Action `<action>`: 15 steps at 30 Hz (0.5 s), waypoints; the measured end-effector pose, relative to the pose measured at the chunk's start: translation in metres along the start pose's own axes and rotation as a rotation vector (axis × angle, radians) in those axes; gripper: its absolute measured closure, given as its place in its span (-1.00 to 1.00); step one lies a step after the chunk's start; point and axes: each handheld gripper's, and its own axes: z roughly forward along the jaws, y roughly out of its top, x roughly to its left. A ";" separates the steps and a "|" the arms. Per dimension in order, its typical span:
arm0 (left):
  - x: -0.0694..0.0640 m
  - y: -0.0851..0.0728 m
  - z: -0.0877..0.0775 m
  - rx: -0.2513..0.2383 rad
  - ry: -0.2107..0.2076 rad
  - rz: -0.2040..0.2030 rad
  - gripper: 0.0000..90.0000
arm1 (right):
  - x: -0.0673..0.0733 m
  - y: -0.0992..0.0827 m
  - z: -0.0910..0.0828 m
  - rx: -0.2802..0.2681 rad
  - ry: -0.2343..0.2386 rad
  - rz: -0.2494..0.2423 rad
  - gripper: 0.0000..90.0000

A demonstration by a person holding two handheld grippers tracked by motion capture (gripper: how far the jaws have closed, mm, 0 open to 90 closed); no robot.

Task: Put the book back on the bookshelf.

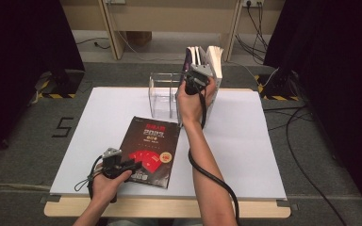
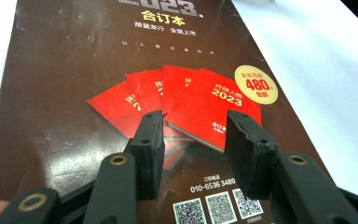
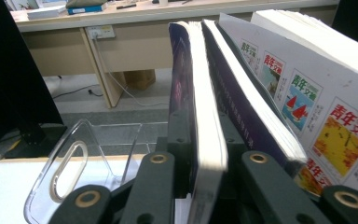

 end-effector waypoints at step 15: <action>-0.001 0.000 -0.001 -0.004 -0.001 0.000 0.25 | 0.000 -0.009 -0.019 -0.030 0.017 -0.032 0.55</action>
